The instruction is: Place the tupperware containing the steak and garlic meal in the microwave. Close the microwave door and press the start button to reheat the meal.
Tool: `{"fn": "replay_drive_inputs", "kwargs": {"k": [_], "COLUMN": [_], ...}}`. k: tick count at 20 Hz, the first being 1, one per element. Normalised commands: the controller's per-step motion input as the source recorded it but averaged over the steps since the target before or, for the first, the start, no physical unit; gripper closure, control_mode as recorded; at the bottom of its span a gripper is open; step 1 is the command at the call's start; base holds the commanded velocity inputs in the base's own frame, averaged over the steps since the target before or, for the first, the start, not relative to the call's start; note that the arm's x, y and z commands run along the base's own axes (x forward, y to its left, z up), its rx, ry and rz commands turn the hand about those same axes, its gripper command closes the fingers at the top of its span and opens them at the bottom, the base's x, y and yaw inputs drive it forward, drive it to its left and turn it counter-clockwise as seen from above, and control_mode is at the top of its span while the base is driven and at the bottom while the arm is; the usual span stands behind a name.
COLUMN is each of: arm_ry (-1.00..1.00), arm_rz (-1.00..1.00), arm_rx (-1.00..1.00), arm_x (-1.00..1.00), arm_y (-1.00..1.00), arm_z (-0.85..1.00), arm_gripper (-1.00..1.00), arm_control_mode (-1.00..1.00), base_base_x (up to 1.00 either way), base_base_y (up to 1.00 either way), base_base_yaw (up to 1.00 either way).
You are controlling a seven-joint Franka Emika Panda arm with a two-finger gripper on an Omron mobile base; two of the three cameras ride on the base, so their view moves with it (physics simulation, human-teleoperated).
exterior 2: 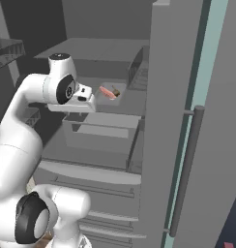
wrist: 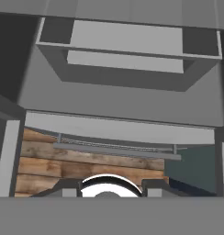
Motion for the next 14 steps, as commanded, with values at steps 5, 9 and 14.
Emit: {"fn": "replay_drive_inputs", "kwargs": {"k": [5,9,14], "arm_ry": [-0.07,-0.24,-0.28], "arm_rz": [0.00,0.00,-0.02], "arm_rx": [0.00,0.00,0.00], "arm_x": [0.02,0.00,0.00], "arm_y": [0.00,-0.04,0.00], "arm_z": [0.00,0.02,0.21], "arm_gripper": [-1.00,-1.00,-1.00], "arm_control_mode": [-1.00,-1.00,-1.00], "base_base_x": [0.00,0.00,0.00], "base_base_y": [0.00,0.00,0.00], "base_base_yaw": [0.00,0.00,0.00]}}
